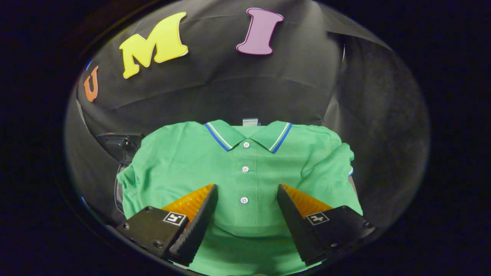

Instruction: Put the clothes into the washing machine and then close the washing machine lid.

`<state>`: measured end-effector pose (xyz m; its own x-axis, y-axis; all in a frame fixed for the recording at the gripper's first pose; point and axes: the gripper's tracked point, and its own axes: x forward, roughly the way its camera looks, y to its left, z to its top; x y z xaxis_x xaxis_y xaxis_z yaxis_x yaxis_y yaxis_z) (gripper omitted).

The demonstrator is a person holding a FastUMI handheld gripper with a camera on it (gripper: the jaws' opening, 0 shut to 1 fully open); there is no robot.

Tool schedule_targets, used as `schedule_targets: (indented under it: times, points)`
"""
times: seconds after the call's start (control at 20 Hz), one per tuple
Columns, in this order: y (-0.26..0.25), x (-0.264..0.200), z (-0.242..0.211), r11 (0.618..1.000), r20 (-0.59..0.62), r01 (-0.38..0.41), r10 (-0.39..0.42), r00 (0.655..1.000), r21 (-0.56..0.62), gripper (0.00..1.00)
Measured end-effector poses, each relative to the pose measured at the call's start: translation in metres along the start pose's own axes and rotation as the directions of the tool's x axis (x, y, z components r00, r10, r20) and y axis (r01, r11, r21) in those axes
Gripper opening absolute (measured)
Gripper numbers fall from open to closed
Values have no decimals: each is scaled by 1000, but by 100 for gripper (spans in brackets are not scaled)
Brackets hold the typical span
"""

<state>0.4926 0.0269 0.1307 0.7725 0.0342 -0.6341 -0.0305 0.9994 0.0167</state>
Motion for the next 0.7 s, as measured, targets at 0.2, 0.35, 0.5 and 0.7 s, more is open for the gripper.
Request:
schedule_targets:
  times: [0.2,0.35,0.5,0.7]
  points:
    - [4,0,1,1000,-27,-8,8,1000,-19,95]
    - [10,0,2,999,-66,1,-4,998,-34,76]
    - [15,0,4,998,-93,17,-21,995,-53,41]
    - [22,-2,6,996,-99,50,-57,993,-75,10]
